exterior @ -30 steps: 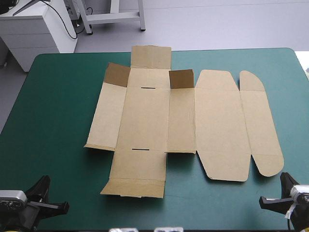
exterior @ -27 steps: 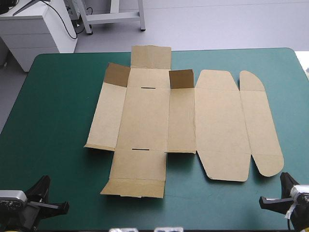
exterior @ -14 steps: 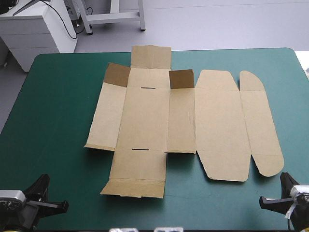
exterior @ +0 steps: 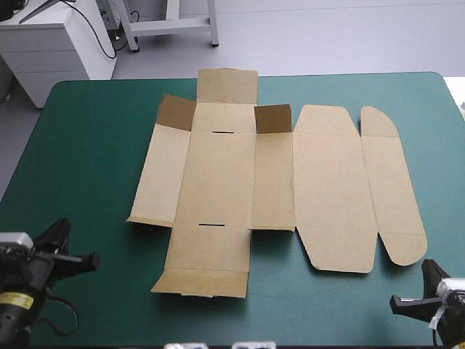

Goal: Fold the box

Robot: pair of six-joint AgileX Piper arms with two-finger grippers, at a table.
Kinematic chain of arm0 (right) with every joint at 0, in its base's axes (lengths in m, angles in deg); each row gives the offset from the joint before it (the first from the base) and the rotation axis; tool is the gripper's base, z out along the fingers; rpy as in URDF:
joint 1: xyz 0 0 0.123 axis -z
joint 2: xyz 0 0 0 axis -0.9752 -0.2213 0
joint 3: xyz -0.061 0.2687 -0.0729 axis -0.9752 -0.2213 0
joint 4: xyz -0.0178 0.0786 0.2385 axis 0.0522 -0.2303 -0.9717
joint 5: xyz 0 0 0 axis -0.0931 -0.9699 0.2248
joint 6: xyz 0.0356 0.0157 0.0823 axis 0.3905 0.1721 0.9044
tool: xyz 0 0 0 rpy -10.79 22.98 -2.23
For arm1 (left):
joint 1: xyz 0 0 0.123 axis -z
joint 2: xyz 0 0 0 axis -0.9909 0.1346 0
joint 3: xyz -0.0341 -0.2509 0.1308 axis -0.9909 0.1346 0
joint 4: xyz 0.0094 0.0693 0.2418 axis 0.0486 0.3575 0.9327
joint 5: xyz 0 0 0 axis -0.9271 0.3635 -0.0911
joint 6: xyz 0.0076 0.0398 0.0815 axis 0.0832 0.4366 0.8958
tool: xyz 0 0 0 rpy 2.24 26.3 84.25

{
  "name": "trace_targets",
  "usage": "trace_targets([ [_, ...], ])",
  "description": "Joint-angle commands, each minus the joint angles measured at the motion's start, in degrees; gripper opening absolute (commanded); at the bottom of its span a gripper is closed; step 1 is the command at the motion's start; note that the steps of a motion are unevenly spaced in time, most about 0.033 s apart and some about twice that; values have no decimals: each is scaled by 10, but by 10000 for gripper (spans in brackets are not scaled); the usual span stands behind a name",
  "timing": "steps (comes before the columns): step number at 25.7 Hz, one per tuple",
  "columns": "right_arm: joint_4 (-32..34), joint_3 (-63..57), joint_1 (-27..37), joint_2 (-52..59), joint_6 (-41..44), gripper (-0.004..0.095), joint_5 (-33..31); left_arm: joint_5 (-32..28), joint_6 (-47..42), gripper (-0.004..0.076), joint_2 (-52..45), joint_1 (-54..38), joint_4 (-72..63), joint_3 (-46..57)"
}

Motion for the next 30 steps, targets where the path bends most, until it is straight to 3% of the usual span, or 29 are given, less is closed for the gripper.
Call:
trace_targets([
  [1,7,13,5,13,-2,-20,43,-66,1,-8,114,0,-1,-69],
  [11,7,13,5,13,-2,-20,43,-66,1,-8,361,0,-1,-187],
  [15,7,13,5,13,-2,-20,43,-29,1,-8,443,0,-1,-224],
  [18,7,13,5,13,-2,-20,43,26,13,0,496,-3,-3,-259],
  [21,7,13,5,13,-2,-20,43,99,92,15,546,-26,-58,-303],
  [22,7,13,5,13,-2,-20,43,175,199,15,580,-70,-153,-337],
  [24,7,13,5,13,-2,-20,43,275,283,15,635,-148,-323,-378],
  [25,7,13,5,13,-2,-20,43,303,296,15,651,-169,-359,-388],
  [26,7,13,5,13,-2,-20,43,379,305,15,695,-199,-408,-416],
  [27,7,13,5,13,-2,-20,43,412,305,15,717,-204,-416,-427],
  [30,7,13,5,13,-2,-20,43,429,297,11,783,-206,-416,-450],
])
